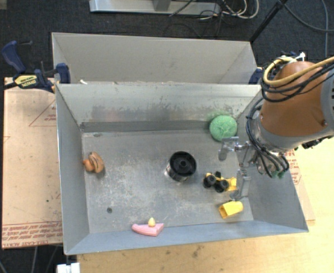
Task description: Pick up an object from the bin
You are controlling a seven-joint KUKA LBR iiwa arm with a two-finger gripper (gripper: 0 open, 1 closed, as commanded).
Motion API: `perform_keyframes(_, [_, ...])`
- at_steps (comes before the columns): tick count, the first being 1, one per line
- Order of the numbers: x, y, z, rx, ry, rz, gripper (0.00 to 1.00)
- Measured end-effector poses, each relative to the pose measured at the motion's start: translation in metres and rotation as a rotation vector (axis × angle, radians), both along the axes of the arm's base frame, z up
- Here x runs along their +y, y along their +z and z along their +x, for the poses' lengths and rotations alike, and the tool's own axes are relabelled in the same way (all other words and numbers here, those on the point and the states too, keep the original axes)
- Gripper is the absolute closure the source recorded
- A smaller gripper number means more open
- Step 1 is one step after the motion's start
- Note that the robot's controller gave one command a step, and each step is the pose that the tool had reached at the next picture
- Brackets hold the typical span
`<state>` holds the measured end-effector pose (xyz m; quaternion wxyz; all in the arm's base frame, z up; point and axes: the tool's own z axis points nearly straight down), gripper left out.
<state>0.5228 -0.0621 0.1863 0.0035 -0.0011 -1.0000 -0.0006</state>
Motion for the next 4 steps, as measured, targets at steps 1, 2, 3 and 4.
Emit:
perform_keyframes(1, [0.0, 0.004, 0.002, -0.007, 0.002, -0.001, 0.0])
perform_keyframes(2, [0.012, -0.038, 0.008, -0.017, 0.029, -0.002, 0.0])
perform_keyframes(3, [0.019, -0.07, -0.022, -0.004, 0.007, 0.001, 0.0])
perform_keyframes(4, [0.031, -0.092, 0.011, -0.009, -0.013, 0.0, 0.0])
